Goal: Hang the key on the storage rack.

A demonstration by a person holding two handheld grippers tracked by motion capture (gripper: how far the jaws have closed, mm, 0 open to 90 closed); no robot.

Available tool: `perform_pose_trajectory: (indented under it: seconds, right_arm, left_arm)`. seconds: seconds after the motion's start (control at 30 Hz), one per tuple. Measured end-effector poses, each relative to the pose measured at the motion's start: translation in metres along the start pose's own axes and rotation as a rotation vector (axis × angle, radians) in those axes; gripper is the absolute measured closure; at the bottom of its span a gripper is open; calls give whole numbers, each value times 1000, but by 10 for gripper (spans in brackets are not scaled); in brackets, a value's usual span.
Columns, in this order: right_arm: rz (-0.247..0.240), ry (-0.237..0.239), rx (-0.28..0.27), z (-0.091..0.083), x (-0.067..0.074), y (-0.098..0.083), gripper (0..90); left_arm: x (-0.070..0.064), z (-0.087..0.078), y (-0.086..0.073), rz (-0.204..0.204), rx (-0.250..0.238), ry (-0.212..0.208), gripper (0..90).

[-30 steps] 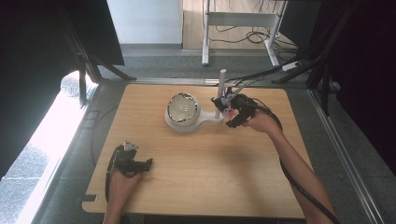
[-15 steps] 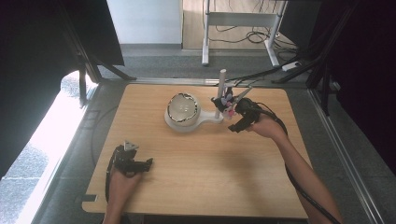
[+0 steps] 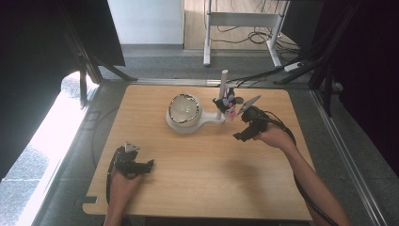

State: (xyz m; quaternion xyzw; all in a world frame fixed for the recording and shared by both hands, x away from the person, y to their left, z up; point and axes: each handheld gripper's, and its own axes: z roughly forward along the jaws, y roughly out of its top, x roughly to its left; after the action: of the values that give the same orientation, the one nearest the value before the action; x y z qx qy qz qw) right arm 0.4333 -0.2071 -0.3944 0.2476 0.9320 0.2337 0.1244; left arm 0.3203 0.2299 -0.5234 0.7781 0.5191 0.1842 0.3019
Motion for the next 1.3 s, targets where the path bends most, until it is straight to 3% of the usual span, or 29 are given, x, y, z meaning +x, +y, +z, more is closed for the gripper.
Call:
perform_pose_trajectory:
  seconds: [0.77, 1.3]
  right_arm:
    - [-3, -19, -33, -22, 24, -43, 112]
    - [48, -51, -60, -29, 39, -83, 99]
  left_arm:
    - [0, 0, 0, -1, -1, 0, 17]
    - [0, 0, 0, 0, 0, 0, 17]
